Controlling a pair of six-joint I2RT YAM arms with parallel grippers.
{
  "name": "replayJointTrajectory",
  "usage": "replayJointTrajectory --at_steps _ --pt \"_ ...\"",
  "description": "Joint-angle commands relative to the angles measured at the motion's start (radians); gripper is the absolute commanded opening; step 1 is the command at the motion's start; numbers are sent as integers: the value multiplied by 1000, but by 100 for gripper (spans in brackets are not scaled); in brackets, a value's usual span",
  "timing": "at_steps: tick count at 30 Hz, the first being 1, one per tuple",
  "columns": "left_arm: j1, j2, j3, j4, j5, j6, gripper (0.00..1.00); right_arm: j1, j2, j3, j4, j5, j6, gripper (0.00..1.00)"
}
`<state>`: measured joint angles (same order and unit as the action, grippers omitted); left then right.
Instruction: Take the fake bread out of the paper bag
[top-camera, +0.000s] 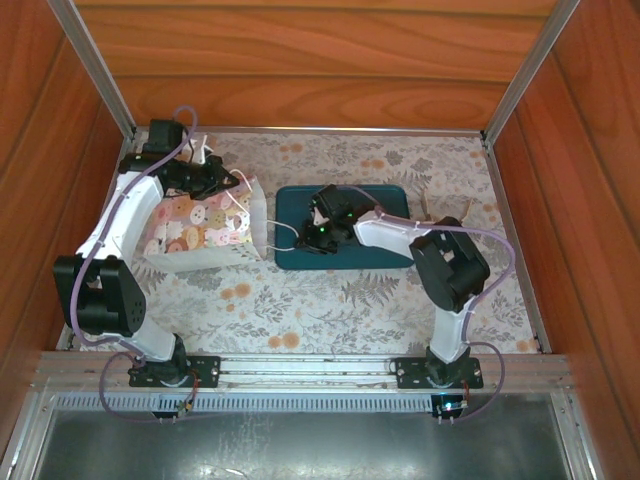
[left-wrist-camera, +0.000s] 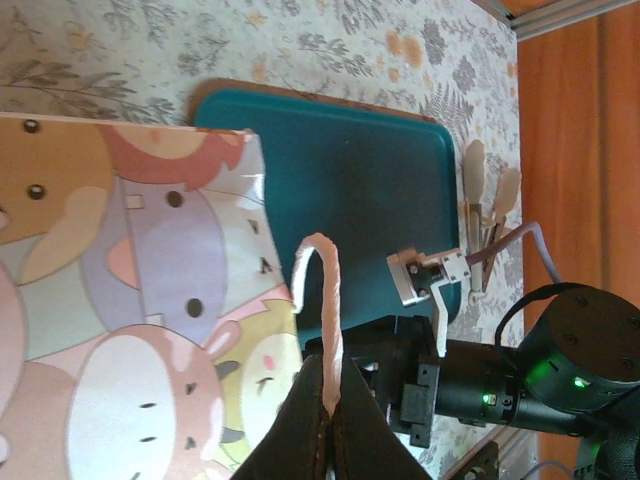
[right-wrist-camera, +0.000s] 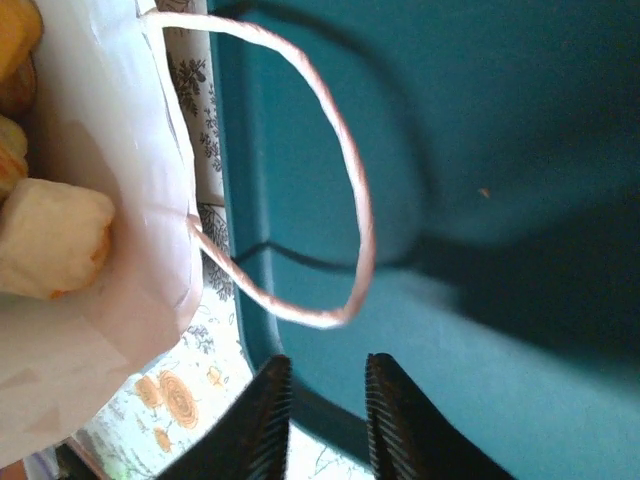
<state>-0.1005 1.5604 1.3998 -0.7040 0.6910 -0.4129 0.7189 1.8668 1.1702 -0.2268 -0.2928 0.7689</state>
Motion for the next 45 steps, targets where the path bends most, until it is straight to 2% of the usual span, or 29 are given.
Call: replayJointTrajectory --at_steps 1,3,8,23,27,35,40,45 --pt "-22 -44 -12 18 38 -3 0 -13 -96 -45 -32 26 -41 35" --pt "-31 -55 -17 18 43 -1 0 -21 -143 -76 -48 54 -53 42" --pt "-57 -88 -26 20 48 -2 0 -57 -287 -150 -117 153 -72 50" --pt "-104 -179 -72 20 50 -17 0 -340 -697 -329 -331 395 -126 54" --pt "-124 -182 -64 20 48 -19 0 -451 -729 -316 -410 421 -178 56" --pt "-149 -207 -68 20 64 -18 0 -676 -727 -279 -503 345 -273 57" --pt "-156 -216 -71 20 65 -20 0 -762 -720 -273 -520 313 -319 58" --pt "-160 -224 -80 20 43 -23 0 -825 -641 -210 -588 373 -402 63"
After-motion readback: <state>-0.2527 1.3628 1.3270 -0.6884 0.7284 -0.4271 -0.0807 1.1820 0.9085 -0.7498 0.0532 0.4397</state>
